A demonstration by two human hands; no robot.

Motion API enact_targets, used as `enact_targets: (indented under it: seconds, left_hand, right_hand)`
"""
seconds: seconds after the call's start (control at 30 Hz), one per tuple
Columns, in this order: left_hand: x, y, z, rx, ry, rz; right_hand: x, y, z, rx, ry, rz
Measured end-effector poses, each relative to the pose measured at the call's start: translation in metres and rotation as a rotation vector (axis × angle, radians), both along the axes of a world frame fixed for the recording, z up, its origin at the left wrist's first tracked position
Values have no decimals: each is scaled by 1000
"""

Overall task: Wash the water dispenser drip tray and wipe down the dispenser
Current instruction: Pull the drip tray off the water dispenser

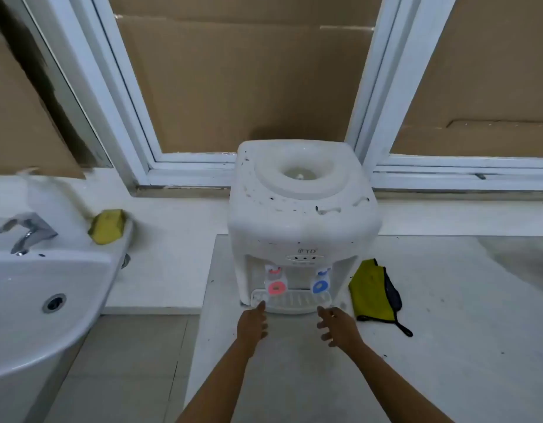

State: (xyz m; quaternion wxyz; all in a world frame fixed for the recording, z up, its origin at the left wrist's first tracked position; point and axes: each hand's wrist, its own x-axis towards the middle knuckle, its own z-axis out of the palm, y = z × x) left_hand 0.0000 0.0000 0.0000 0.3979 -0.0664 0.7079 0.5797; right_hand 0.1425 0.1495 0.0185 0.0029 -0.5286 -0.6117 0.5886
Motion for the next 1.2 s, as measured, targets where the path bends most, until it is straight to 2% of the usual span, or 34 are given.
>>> enact_targets:
  seconds: [0.17, 0.37, 0.57, 1.2]
  left_hand:
    - [-11, 16, -17, 54, -200, 89]
    - [-20, 24, -43, 37, -231, 166]
    - [-24, 23, -63, 86, -215, 179]
    - [-13, 4, -68, 86, -167, 89]
  right_hand:
    - [-20, 6, -12, -197, -6, -67]
    - [-35, 11, -49, -251, 77, -275]
    - [-42, 11, -62, -397, 254, -516]
    - [-22, -4, -54, -377, 324, -455]
